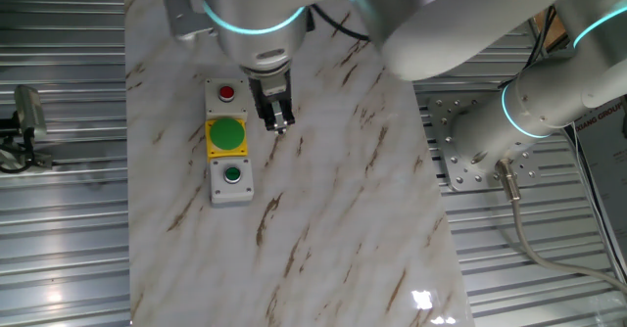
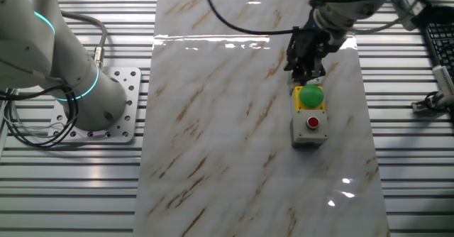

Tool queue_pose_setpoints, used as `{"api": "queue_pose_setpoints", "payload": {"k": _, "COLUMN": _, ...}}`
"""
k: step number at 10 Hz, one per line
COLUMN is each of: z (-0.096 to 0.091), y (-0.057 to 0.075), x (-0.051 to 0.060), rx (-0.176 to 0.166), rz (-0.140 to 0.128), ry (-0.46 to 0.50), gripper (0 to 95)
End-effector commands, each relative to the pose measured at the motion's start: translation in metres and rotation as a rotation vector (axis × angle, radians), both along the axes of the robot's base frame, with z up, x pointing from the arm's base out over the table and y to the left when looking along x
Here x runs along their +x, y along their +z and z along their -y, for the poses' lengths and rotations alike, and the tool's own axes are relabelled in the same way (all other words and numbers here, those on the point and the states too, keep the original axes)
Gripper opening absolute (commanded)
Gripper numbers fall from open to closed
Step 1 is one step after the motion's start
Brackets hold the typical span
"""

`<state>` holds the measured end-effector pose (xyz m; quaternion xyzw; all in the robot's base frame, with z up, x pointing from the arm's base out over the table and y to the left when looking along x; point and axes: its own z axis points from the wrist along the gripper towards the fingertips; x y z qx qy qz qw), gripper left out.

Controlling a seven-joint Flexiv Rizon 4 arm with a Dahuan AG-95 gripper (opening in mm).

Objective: Press three buttons from left to right in sequence

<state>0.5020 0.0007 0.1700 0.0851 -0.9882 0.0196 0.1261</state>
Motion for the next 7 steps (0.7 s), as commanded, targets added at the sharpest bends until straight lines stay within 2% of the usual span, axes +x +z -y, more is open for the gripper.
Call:
{"api": "queue_pose_setpoints", "payload": {"k": 1, "z": 0.0007, "y": 0.0005, "x": -0.0023, "rx": 0.002, "rz": 0.005, "ry": -0.002, "gripper": 0.0}}
{"api": "queue_pose_setpoints", "payload": {"k": 7, "z": 0.0008, "y": 0.0006, "x": -0.0024, "rx": 0.005, "rz": -0.003, "ry": 0.004, "gripper": 0.0}}
